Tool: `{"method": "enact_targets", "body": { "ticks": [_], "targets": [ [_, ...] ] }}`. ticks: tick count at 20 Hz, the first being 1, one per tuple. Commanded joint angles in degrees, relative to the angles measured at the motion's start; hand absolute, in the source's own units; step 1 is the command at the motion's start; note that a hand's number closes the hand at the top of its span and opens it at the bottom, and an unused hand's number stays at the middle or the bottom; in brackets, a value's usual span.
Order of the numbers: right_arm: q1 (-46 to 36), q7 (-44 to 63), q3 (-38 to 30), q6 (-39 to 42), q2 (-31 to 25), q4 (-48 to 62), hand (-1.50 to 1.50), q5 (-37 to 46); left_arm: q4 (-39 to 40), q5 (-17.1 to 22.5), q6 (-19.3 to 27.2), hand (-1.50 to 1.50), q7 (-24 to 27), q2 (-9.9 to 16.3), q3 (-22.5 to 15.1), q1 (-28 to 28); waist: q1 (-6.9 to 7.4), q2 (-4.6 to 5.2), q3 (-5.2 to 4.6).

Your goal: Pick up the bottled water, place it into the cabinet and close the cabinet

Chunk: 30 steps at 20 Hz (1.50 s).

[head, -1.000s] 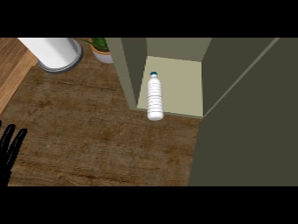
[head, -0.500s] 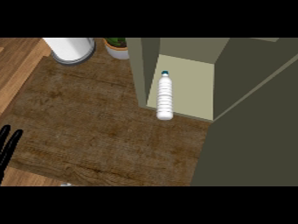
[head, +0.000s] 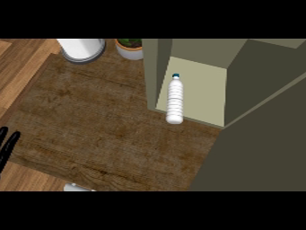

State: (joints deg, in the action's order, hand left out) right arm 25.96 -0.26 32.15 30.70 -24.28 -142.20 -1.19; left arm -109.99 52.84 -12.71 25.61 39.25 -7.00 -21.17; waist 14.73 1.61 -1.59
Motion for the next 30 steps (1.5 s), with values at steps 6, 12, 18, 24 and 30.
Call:
{"method": "enact_targets", "body": {
  "ticks": [6, 12, 18, 24, 30],
  "targets": [
    [-9.2, 8.8, 7.1, 2.2, 0.1, 0.5, 1.50, 1.2, 0.9, 0.7, -1.0, -1.50, -0.2, 1.0, 1.4, 1.1, -0.38, 0.32, -0.19],
    [-11.4, 10.5, 6.8, 0.6, 2.8, 2.1, 1.50, -1.2, 1.4, 1.8, -2.2, -1.50, -0.5, 1.4, 1.8, 0.5, -0.11, 0.60, -0.21],
    [-10.8, 10.6, 9.0, 1.9, 4.0, 4.8, 1.50, -6.4, 1.9, 2.1, -2.5, -1.50, -0.5, 1.7, 2.6, 1.6, 0.43, 2.08, -0.01],
    [-11.9, 10.2, 8.1, 2.2, 5.2, 7.2, 1.50, -11.8, 2.0, 2.7, -3.2, -1.50, -0.5, 1.8, 3.0, 2.4, 1.55, 2.70, 0.08],
    [-15.1, 13.0, 3.2, -1.4, 7.5, 9.6, 1.50, -12.9, 2.7, 2.9, -4.0, -1.50, -0.6, 2.5, 3.7, 2.1, 1.24, 2.16, 0.12]
  ]
}}
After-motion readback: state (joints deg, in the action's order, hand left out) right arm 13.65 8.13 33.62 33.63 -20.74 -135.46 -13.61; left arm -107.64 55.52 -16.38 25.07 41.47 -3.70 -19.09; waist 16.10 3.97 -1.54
